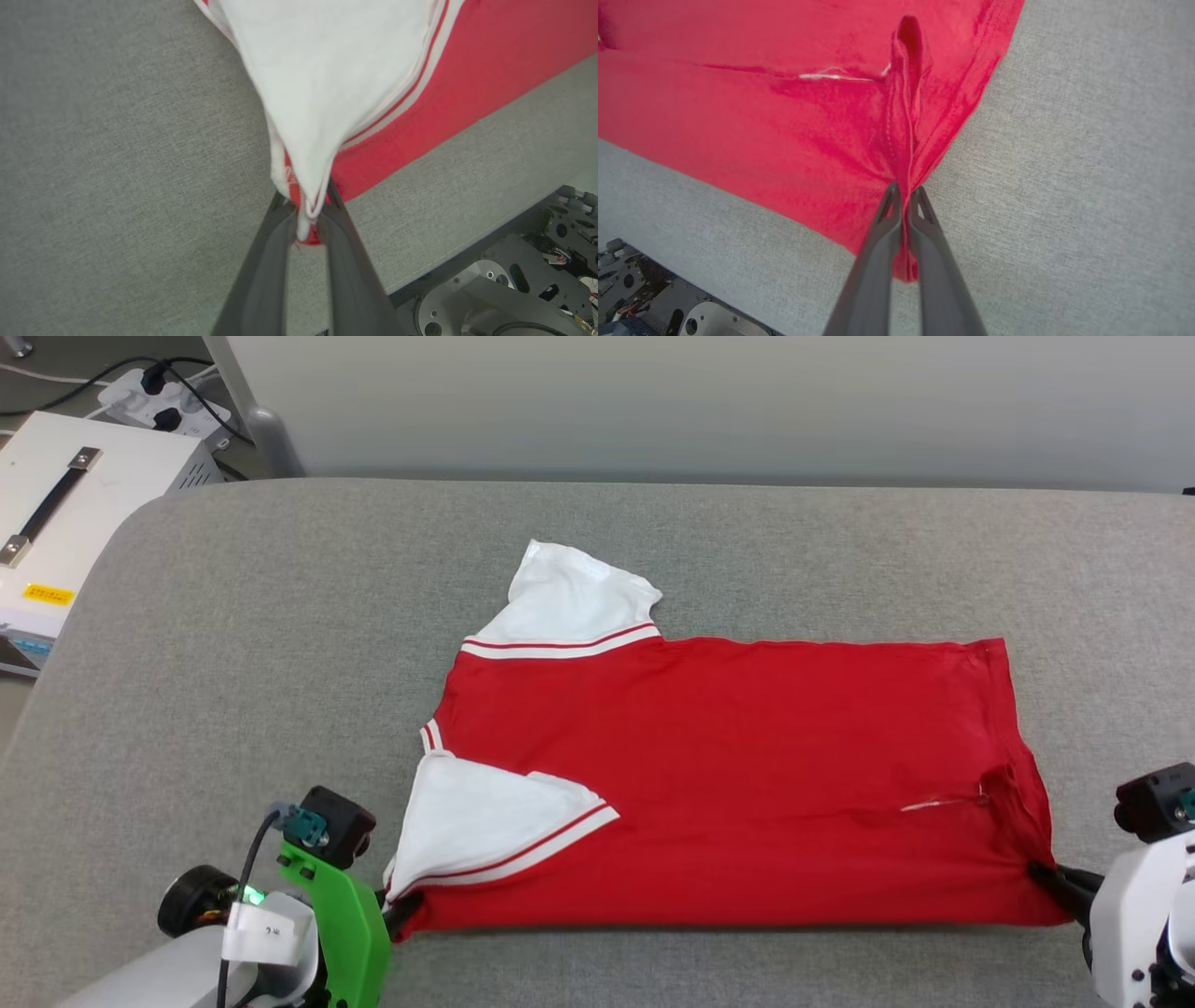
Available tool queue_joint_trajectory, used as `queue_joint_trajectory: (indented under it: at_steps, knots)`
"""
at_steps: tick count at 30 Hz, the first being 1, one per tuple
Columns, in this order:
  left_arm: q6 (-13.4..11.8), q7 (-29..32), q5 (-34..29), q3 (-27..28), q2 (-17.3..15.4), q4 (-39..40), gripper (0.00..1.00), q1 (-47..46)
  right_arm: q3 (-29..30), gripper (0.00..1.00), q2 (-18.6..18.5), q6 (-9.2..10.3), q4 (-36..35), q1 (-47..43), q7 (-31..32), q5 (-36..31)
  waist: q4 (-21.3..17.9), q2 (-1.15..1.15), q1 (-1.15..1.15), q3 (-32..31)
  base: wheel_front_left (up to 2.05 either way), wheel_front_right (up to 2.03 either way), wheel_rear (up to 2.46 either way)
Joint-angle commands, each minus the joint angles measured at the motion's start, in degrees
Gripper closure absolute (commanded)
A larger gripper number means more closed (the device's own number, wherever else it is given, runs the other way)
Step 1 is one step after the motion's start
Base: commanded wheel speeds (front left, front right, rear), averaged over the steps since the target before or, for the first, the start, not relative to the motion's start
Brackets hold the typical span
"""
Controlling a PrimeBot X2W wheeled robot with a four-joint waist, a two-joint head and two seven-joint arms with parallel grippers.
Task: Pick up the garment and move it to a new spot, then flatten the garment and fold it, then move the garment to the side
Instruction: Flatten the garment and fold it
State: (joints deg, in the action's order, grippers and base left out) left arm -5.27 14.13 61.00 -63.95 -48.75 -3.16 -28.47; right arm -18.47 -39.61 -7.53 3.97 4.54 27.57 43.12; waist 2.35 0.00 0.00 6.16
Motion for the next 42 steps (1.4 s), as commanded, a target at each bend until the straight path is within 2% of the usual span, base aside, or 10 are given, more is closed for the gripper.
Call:
queue_joint_trajectory:
  at_steps: [1,12,13,14,15,16,24,29,35,42]
  knots:
    - [-0.65,-0.54,0.91,0.03,-0.02,-0.2,1.0,1.09,1.61,1.0,0.53,0.04,-0.59,-1.77,0.63,-0.96,0.11,0.0,0.0,0.5,0.0,0.0,0.0]
    - [0.07,-1.64,2.18,-0.68,3.26,-6.06,1.0,2.65,7.68,1.0,6.73,0.04,0.04,-7.14,3.83,-4.06,-0.04,0.0,0.0,3.15,0.0,0.0,0.0]
    - [0.15,-1.71,2.25,-0.67,3.55,-6.68,0.89,2.62,7.76,1.0,7.21,0.04,0.36,-7.3,3.72,-4.28,0.02,0.0,0.0,3.09,0.0,0.0,0.0]
    - [0.17,-1.92,2.29,-0.59,3.74,-7.06,0.4,2.59,7.92,0.8,7.7,0.04,0.53,-7.41,3.5,-4.27,0.06,0.0,0.0,2.97,0.0,0.0,0.0]
    - [0.02,-2.51,2.11,-0.34,3.81,-7.42,0.0,2.46,8.24,0.51,8.48,0.04,0.64,-7.47,3.0,-3.96,0.07,0.0,0.0,2.66,0.0,0.0,0.0]
    - [-0.05,-2.96,1.99,-0.16,3.8,-7.58,0.0,2.39,8.44,0.0,8.97,0.04,0.66,-7.51,2.63,-3.82,0.06,0.0,0.0,2.4,0.0,0.0,0.0]
    - [-1.03,-5.1,0.27,1.87,0.98,-4.79,0.0,0.01,9.87,0.0,9.52,0.04,-1.85,-7.05,-3.11,-6.71,0.0,0.0,0.0,-0.24,0.0,0.0,0.0]
    - [-1.89,-7.81,-2.32,5.18,-0.29,-2.68,0.0,-5.36,12.48,0.0,10.47,0.04,-5.45,-5.83,-8.53,-9.32,-0.05,0.0,0.0,-0.54,0.0,0.0,0.0]
    - [-0.86,-11.11,-1.52,10.29,2.85,-4.49,0.0,-12.87,16.21,0.0,14.99,0.04,-9.73,-2.61,-16.52,-15.01,-1.6,0.0,0.0,2.01,0.0,0.0,0.0]
    - [1.47,-12.16,-3.91,12.8,7.95,-12.24,0.0,-24.64,17.18,0.0,19.58,0.04,-13.14,0.88,-22.59,-19.95,-4.54,0.0,0.0,8.26,0.0,0.0,0.0]
